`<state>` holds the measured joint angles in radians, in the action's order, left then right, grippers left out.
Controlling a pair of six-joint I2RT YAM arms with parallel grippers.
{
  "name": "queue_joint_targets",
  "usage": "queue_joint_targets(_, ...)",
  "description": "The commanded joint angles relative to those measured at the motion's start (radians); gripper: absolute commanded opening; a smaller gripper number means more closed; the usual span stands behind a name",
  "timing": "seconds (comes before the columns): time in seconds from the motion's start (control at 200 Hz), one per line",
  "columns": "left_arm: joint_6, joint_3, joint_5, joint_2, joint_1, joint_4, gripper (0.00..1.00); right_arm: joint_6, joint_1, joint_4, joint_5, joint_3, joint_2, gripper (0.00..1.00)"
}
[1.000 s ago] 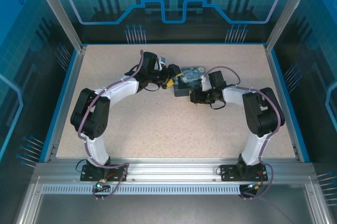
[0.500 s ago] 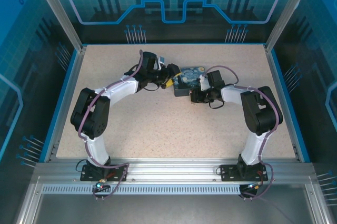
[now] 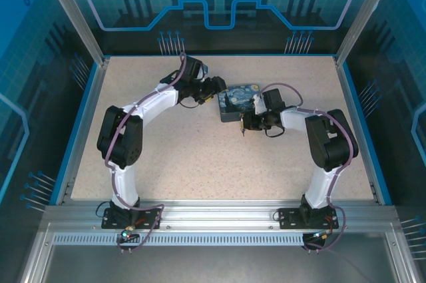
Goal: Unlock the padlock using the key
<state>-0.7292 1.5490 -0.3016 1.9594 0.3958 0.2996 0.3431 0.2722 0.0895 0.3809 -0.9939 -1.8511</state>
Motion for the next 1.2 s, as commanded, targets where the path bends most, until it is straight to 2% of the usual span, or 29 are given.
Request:
queue_joint_targets(0.0,0.136,0.063,0.126,0.044,0.016,0.168,0.72,0.045,-0.024,0.044,0.037,0.022,0.033,0.00)
queue_joint_targets(0.195,0.228,0.132,0.253,0.097,0.059,0.261,0.73,0.106,-0.043,0.009,0.078,0.043,0.039,0.00)
queue_joint_targets(0.5,0.263,0.149,0.315,0.157,0.106,0.295,0.74,0.196,-0.060,-0.047,0.123,0.067,0.030,0.00)
queue_joint_targets(0.705,0.249,0.113,0.312,0.165,0.119,0.295,0.74,0.321,-0.077,-0.136,0.161,0.108,0.019,0.00)
queue_joint_targets(0.975,0.225,0.090,0.293,0.171,0.136,0.300,0.73,0.548,-0.086,-0.381,0.211,0.204,-0.017,0.00)
queue_joint_targets(1.196,0.203,0.066,0.266,0.176,0.140,0.298,0.70,0.700,-0.085,-0.556,0.200,0.239,-0.054,0.00)
